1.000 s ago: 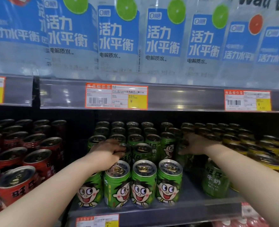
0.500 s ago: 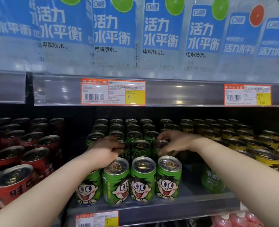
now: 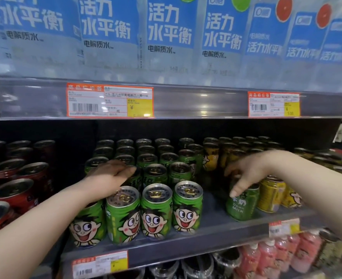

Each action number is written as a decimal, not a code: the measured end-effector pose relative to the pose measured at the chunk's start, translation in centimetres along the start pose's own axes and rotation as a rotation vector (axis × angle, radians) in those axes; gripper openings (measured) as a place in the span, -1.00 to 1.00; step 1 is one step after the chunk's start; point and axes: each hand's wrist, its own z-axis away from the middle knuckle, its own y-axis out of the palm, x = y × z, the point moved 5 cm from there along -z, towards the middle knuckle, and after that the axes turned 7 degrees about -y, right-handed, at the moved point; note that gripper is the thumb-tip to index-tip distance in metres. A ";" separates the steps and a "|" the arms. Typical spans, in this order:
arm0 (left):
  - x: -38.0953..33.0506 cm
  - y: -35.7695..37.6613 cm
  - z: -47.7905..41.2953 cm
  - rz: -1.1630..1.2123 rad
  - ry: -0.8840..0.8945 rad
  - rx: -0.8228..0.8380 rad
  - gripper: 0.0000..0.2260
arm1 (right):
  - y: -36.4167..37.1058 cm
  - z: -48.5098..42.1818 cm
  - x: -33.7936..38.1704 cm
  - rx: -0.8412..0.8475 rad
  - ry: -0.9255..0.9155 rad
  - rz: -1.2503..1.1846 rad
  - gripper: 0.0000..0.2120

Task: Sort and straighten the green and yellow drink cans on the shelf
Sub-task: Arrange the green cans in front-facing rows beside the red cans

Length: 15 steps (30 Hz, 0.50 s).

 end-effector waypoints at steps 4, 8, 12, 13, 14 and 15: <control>-1.7 -1.1 0.6 0.005 0.043 -0.114 -0.60 | 2.2 0.2 -1.2 -0.057 -0.009 -0.028 -0.14; -6.3 0.3 2.5 -0.025 0.234 -0.007 -0.44 | 2.2 0.2 -0.7 -0.192 -0.130 -0.107 -0.17; -10.4 3.6 3.6 -0.201 0.316 0.173 -0.31 | 2.6 0.0 1.6 -0.208 -0.306 -0.237 -0.23; -10.9 4.2 3.6 -0.266 0.332 0.190 -0.25 | 2.8 -0.1 2.2 -0.210 -0.345 -0.278 -0.23; -11.2 4.6 3.5 -0.320 0.324 0.208 -0.20 | 3.0 -0.3 2.5 -0.215 -0.376 -0.322 -0.22; -11.2 5.0 3.3 -0.359 0.298 0.227 -0.16 | 3.1 -0.4 2.8 -0.231 -0.397 -0.364 -0.20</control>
